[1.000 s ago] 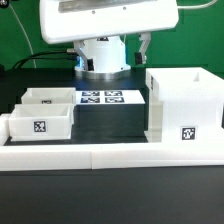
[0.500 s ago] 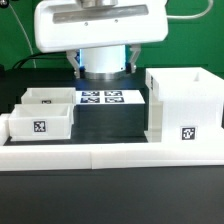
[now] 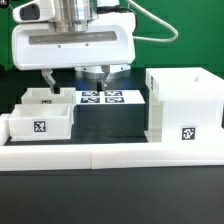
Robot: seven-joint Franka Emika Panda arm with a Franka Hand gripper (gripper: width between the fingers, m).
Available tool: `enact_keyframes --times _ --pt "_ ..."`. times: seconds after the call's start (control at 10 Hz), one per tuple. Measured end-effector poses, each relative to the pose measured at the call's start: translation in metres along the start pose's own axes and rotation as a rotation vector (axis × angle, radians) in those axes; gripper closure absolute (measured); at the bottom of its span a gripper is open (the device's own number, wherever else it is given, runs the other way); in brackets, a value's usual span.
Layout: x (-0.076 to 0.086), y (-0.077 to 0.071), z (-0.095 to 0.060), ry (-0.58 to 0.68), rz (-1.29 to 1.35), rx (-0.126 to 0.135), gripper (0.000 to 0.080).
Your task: Assemble drawer
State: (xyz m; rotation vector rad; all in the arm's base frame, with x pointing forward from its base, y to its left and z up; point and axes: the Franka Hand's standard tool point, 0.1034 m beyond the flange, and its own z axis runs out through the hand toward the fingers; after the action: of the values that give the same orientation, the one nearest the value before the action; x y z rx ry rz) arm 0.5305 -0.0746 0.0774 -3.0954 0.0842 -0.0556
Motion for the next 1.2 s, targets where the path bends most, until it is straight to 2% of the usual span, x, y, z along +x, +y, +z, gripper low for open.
enact_keyframes --times 0.5,0.6,0.7,1.2 --pt "-0.001 0.002 0.001 -0.004 0.002 0.002 0.0151" --pt "-0.005 0.01 0.004 -0.026 0.026 0.02 0.0151" --pt "-0.008 0.017 0.01 -0.029 0.04 0.019 0.0151" --pt "-0.03 0.026 0.043 -0.048 0.027 0.0 0.0151"
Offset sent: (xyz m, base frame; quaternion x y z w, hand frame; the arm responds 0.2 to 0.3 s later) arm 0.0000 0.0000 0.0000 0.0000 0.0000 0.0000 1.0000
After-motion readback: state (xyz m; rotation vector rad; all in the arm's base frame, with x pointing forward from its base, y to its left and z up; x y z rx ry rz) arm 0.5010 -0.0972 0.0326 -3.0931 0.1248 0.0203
